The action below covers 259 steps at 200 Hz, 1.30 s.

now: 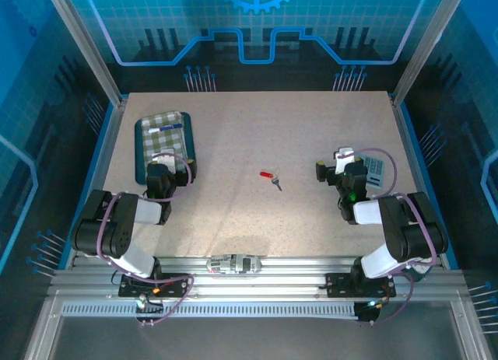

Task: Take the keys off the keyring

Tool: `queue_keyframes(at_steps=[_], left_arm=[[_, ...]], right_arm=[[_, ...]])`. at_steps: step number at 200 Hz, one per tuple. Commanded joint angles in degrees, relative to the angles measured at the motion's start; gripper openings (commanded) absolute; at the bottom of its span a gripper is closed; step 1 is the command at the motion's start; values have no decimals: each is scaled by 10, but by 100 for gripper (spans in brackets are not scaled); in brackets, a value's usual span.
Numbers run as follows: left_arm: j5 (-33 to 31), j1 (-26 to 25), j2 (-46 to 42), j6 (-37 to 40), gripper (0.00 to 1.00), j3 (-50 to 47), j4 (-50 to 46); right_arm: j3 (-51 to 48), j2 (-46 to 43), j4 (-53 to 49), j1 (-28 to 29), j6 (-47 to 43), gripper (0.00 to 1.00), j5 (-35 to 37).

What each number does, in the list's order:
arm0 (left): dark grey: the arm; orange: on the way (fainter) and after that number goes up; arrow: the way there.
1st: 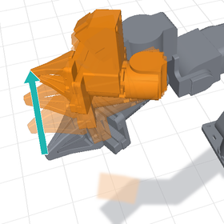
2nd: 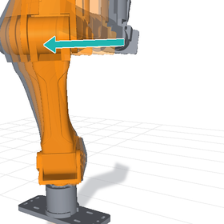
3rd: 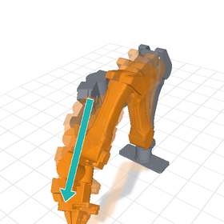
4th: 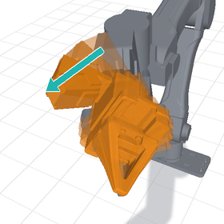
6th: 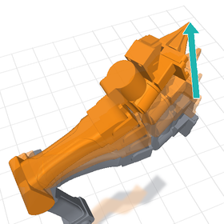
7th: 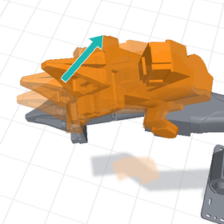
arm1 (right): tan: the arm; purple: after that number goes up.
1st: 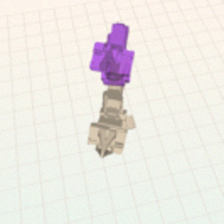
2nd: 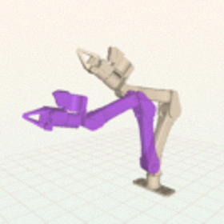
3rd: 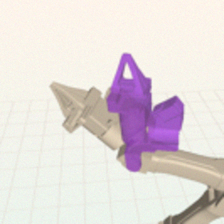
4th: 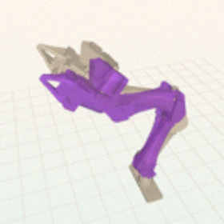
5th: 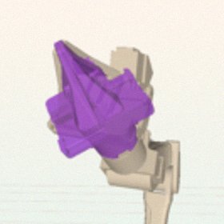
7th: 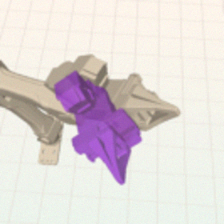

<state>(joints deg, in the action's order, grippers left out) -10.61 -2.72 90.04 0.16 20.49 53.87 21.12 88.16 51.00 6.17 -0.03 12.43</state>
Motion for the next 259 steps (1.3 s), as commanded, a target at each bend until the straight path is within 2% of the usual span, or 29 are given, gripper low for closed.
queue_keyframes(at_steps=[1, 20, 28, 125, 139, 155, 189, 202, 208, 212, 220, 227, 233, 245, 259], left_arm=[[12, 5, -11, 5, 99, 11, -1], [13, 5, -11, 5, 100, 11, 0], [12, 5, -11, 5, 100, 11, 0], [25, 13, -12, -1, 99, 15, -10], [24, 16, -12, -2, 99, 14, -7], [-12, 15, -37, -13, 99, 20, -41], [-45, 1, -110, -8, 99, 71, -183], [-43, 0, -140, -18, 100, 84, -217], [-42, 1, -156, -46, 100, 87, -228], [-39, 3, -167, -76, 100, 90, -234], [-24, 9, -187, -155, 99, 94, -254], [20, 23, -199, -217, 99, 95, -263], [74, 36, -202, -256, 100, 94, -251], [139, 51, -196, -327, 100, 88, -216], [236, 54, -180, -350, 99, 100, -193]], right_arm=[[13, 0, 5, -11, 5, 100, -10], [22, -1, -15, -24, -10, 100, -95], [22, -1, -14, -29, -8, 100, -106], [19, -10, -13, -30, -2, 100, -94], [30, -59, -72, -24, 0, 100, -65], [63, -117, -172, -22, 4, 100, -48], [109, -210, -289, -28, 119, 100, -68], [138, -234, -369, -41, 233, 100, -93], [149, -243, -415, -49, 298, 100, -109], [149, -246, -415, -60, 308, 100, -140], [141, -244, -374, -83, 310, 100, -260], [139, -237, -359, -92, 328, 98, -311], [147, -231, -366, -93, 338, 96, -326], [166, -217, -396, -83, 332, 93, -347], [190, -203, -461, -62, 310, 91, -340]])
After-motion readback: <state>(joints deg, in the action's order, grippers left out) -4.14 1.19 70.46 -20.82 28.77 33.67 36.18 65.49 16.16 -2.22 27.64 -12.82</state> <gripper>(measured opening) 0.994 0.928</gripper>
